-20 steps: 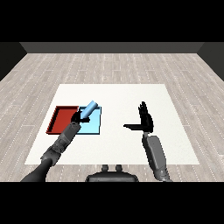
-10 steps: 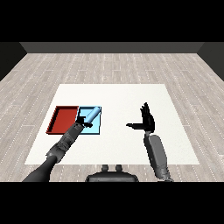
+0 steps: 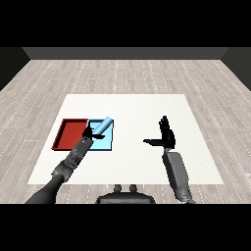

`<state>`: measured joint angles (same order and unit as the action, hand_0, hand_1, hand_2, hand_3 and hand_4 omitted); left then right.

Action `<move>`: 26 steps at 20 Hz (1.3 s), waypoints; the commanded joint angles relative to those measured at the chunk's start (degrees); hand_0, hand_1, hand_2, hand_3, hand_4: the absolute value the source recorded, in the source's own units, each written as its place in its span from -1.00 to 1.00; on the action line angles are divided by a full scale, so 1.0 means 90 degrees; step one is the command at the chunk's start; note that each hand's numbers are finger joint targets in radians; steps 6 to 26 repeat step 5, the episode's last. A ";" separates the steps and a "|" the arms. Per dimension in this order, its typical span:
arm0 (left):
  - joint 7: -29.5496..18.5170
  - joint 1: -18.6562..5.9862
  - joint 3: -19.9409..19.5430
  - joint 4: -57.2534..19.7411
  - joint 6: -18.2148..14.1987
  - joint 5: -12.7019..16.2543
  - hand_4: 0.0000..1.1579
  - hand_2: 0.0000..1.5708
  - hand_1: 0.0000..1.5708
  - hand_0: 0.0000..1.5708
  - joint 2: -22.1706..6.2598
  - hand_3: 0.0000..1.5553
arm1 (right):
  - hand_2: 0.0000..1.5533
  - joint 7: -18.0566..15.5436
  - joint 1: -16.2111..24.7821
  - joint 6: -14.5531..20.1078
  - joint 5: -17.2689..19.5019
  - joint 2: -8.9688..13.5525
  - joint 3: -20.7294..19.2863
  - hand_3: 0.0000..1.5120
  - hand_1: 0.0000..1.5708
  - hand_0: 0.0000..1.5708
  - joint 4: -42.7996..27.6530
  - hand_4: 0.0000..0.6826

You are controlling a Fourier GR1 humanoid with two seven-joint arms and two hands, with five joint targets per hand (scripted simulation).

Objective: Pick the blue can and put it in the blue box

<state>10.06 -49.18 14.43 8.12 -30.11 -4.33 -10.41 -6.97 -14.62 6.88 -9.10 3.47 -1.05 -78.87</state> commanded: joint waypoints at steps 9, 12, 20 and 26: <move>-0.3007 0.0328 -0.1058 0.2076 -0.1082 0.0904 -1.00 -1.00 -1.00 -1.00 -0.0001 -1.00 | -1.00 -0.0156 0.0158 -0.0215 0.0396 0.0232 0.0341 -1.00 -1.00 -1.00 -0.0024 -1.00; -0.3007 0.0328 -0.1058 0.2076 -0.1082 0.0904 -1.00 -1.00 -1.00 -1.00 -0.0001 -1.00 | -1.00 -0.0156 0.0158 -0.0215 0.0396 0.0232 0.0341 -1.00 -1.00 -1.00 -0.0024 -1.00; -0.3007 0.0328 -0.1058 0.2076 -0.1082 0.0904 -1.00 -1.00 -1.00 -1.00 -0.0001 -1.00 | -1.00 -0.0156 0.0158 -0.0215 0.0396 0.0232 0.0341 -1.00 -1.00 -1.00 -0.0024 -1.00; -0.3007 0.0328 -0.1058 0.2076 -0.1082 0.0904 -1.00 -1.00 -1.00 -1.00 -0.0001 -1.00 | -1.00 -0.0156 0.0158 -0.0215 0.0396 0.0232 0.0341 -1.00 -1.00 -1.00 -0.0024 -1.00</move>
